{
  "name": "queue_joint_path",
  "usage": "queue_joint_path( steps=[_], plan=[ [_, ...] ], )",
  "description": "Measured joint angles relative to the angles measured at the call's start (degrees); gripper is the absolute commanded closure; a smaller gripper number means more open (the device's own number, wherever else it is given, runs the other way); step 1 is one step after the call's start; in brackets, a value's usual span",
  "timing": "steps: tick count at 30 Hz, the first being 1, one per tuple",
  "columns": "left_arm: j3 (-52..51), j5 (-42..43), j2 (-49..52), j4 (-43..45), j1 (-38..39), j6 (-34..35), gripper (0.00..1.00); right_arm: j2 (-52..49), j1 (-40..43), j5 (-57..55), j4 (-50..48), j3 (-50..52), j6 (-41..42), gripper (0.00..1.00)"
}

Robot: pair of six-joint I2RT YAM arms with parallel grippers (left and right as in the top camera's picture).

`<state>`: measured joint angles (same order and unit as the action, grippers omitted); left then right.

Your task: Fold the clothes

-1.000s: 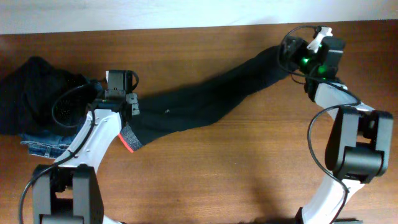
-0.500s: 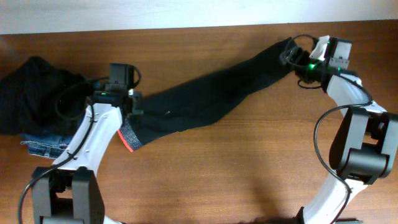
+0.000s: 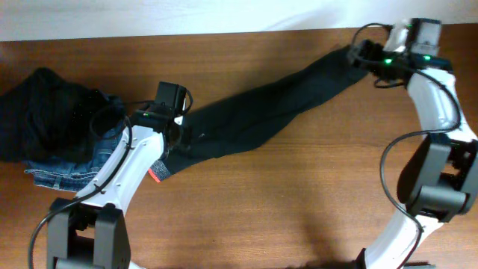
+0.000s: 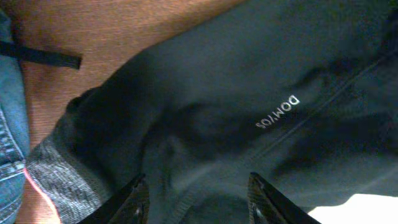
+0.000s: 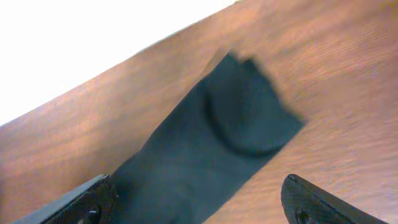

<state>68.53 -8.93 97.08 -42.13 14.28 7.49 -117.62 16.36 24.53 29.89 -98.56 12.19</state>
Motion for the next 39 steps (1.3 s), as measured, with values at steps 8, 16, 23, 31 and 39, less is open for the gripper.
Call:
queue_joint_path(
  steps=[8,16,23,31,39],
  plan=[
    [0.0,0.3,0.0,3.2,0.8,-0.2,0.44,-6.3,2.0,2.9,-9.1,-0.5,-2.3,0.38],
    [0.0,2.0,0.0,3.8,0.8,-0.2,0.44,-13.2,-3.5,3.1,-22.3,-0.4,3.1,0.89],
    [0.0,2.6,0.0,3.6,0.8,-0.2,0.44,-18.2,-11.3,-8.1,-28.2,-0.4,8.6,0.92],
    [0.0,2.6,0.0,3.6,0.8,-0.2,0.44,-20.0,-13.1,-22.4,-19.9,-1.1,10.1,0.96],
    [0.0,2.8,0.0,2.7,0.8,-0.2,0.45,-18.2,-11.1,-26.1,-6.7,-3.3,9.8,0.96]
  ],
)
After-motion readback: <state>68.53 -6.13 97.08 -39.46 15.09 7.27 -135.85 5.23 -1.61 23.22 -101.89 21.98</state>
